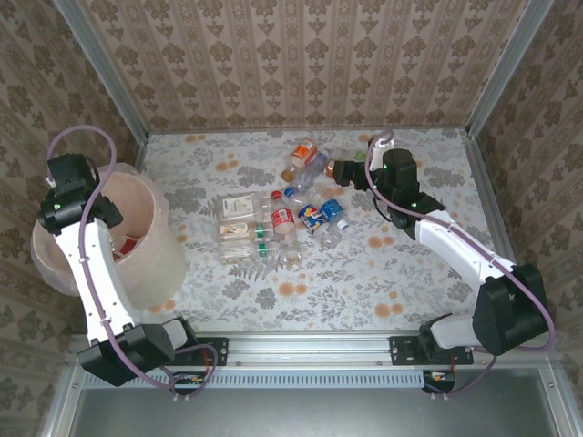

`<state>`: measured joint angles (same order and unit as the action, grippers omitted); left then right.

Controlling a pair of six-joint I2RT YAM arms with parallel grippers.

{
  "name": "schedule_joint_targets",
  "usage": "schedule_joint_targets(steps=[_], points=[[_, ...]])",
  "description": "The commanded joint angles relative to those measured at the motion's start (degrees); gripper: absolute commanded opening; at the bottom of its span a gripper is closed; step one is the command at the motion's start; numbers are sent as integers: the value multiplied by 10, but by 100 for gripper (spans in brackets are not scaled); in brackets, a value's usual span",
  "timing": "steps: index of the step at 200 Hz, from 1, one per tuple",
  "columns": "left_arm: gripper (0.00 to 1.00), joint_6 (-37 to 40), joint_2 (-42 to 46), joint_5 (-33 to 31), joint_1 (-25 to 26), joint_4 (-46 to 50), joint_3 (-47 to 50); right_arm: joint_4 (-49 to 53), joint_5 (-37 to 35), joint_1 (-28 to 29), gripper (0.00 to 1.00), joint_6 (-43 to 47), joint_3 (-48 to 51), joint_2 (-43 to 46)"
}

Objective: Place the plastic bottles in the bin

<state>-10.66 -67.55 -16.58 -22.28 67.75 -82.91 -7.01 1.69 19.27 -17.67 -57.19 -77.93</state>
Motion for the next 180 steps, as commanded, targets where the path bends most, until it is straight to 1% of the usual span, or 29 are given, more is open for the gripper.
schedule_joint_targets(steps=[1, 17, 45, 67, 111, 133, 142, 180], points=[[59, 0, 0, 10, -4, 2, 10, 20, -11, 2, 100, 17, -21, 4], [63, -3, -3, 4, -4, 2, 11, 21, -11, 2, 100, 15, -24, 0], [75, -13, -14, 11, -3, 13, -5, 34, -11, 2, 100, 9, -32, -10], [83, -19, -14, 9, 10, 14, -17, 49, -17, 2, 100, 6, -36, -11], [89, -31, 17, 31, 38, 4, -33, 56, -32, 2, 100, -3, -16, -5], [92, -42, 54, 77, 55, -32, -26, 66, -45, 2, 100, -6, -10, -13], [92, -49, 71, 109, 61, -56, -19, 81, -51, 0, 100, -7, -15, -21], [97, -88, 137, 289, 80, -218, 46, 167, -48, -15, 100, 32, -71, -85]])
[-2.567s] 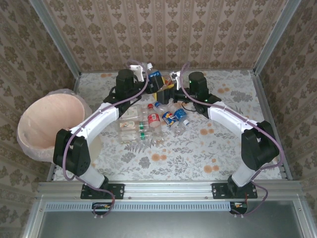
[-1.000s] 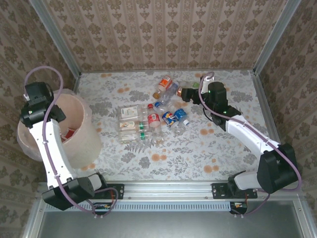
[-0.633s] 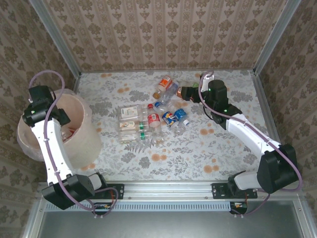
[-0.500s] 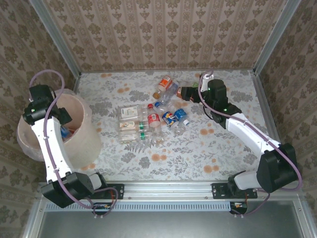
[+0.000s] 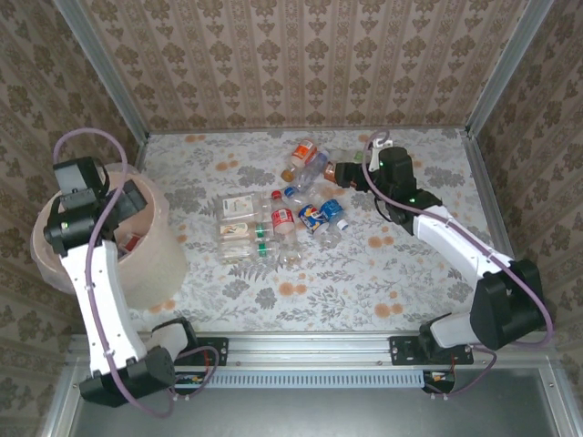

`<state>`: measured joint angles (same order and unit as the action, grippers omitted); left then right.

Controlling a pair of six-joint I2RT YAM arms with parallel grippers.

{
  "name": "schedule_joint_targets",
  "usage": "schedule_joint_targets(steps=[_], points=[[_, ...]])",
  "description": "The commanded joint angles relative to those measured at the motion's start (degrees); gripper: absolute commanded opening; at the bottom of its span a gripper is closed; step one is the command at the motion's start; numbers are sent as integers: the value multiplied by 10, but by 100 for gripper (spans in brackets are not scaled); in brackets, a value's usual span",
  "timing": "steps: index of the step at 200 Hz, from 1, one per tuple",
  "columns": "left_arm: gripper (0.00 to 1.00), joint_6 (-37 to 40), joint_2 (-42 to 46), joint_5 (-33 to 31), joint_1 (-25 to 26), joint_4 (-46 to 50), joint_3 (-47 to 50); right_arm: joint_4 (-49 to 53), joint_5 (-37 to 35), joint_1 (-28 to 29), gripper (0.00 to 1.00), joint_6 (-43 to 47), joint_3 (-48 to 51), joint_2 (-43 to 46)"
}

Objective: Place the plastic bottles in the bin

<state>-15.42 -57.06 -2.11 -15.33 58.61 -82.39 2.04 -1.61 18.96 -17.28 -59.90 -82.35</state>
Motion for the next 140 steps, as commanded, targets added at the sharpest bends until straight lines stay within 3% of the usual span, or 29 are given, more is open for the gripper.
schedule_joint_targets(steps=[1, 26, 47, 85, 112, 140], points=[[97, -41, 34, 149, 11, -131, 44, 78, -14, -13, 100, 30, -45, -43], [100, -78, 54, 255, 21, -239, 91, 131, -9, -29, 100, 85, -96, -99], [100, -87, 50, 298, 36, -276, 106, 157, 13, -47, 100, 132, -133, -142], [100, -75, 40, 280, 74, -286, 117, 241, 146, -84, 88, 307, -220, -237], [100, -76, 39, 266, 84, -286, 121, 336, 141, -96, 78, 401, -313, -319], [100, -77, 46, 252, 89, -285, 126, 382, 95, -96, 77, 455, -390, -390]])
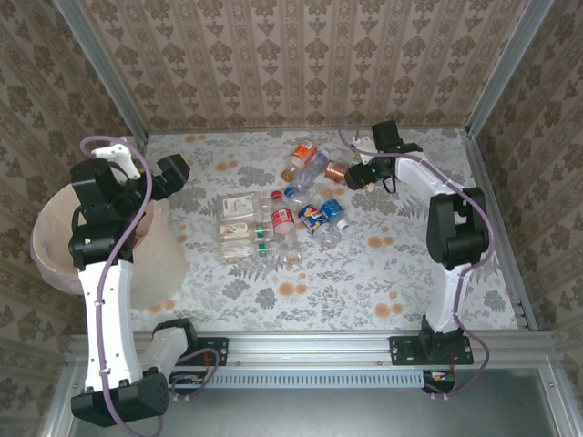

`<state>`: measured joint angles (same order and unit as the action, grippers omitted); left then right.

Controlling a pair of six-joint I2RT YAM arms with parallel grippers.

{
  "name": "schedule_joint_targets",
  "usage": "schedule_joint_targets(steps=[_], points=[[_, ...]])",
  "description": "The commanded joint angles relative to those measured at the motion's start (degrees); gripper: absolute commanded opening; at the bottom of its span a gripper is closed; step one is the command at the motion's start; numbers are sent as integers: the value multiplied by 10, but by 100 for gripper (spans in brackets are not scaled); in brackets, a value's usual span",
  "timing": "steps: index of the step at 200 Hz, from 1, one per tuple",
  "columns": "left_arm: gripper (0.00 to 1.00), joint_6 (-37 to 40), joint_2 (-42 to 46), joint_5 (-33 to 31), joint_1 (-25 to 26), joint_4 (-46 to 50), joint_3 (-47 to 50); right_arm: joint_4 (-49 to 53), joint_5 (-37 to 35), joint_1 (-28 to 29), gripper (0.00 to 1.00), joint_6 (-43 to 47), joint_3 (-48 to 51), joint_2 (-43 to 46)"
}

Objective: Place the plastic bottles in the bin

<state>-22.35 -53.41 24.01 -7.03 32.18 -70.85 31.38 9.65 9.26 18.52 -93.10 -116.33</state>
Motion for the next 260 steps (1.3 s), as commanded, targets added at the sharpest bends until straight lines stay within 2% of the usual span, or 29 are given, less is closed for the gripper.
schedule_joint_targets(steps=[1, 58, 97, 131, 184, 230, 243, 260], points=[[100, -8, 10, -9, 6, -20, 11, 89, -18, 1, 77, 99, -61, -52], [100, -9, 10, -24, 8, -20, 15, 136, -35, 8, 71, 155, -150, -144], [100, -10, 5, -25, 8, -20, 14, 138, -73, 15, 66, 186, -155, -177], [100, -10, 1, -25, 9, -21, 15, 121, -93, 23, 57, 198, -143, -185], [100, -16, -3, -19, 13, -28, 18, 48, -110, 29, 33, 190, -81, -124], [100, -18, -14, 8, 31, -40, 13, -3, -120, 30, 25, 146, -19, -45], [100, -21, -15, 16, 37, -53, 16, -33, -122, 30, 23, 116, 0, -19], [100, -37, -18, 49, 47, -90, 30, -54, -158, 34, 18, 44, 22, 11]])
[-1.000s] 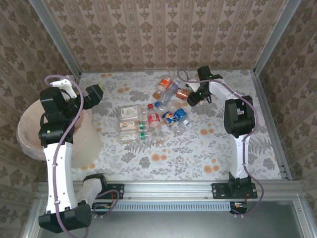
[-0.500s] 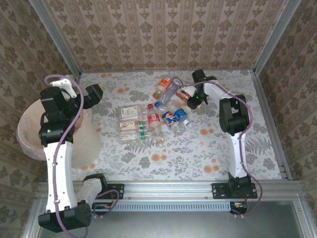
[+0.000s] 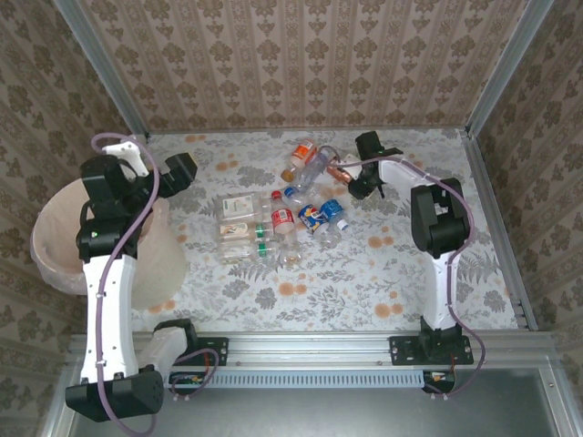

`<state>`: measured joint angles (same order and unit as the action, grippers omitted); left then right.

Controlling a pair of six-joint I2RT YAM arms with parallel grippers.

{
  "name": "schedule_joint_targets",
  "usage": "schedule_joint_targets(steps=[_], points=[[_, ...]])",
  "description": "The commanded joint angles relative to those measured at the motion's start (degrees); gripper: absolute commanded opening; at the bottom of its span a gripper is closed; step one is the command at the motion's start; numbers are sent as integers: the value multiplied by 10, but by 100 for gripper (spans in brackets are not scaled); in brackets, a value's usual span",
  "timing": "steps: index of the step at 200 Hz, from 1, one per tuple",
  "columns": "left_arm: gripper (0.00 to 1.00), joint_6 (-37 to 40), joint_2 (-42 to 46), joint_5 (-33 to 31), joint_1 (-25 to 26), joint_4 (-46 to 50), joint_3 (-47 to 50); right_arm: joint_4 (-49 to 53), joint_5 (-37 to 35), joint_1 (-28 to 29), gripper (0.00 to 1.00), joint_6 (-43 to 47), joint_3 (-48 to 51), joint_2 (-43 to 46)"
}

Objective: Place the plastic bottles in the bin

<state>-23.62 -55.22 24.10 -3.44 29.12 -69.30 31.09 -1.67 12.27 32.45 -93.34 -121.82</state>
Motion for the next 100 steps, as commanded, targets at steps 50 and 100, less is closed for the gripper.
schedule_joint_targets(steps=[50, 100], points=[[100, -72, -49, 95, 63, -166, 28, -154, 84, 8, 20, -314, 155, 199], [100, -92, -145, 95, 163, -245, 16, -395, 317, 14, 21, -582, 300, 265]])
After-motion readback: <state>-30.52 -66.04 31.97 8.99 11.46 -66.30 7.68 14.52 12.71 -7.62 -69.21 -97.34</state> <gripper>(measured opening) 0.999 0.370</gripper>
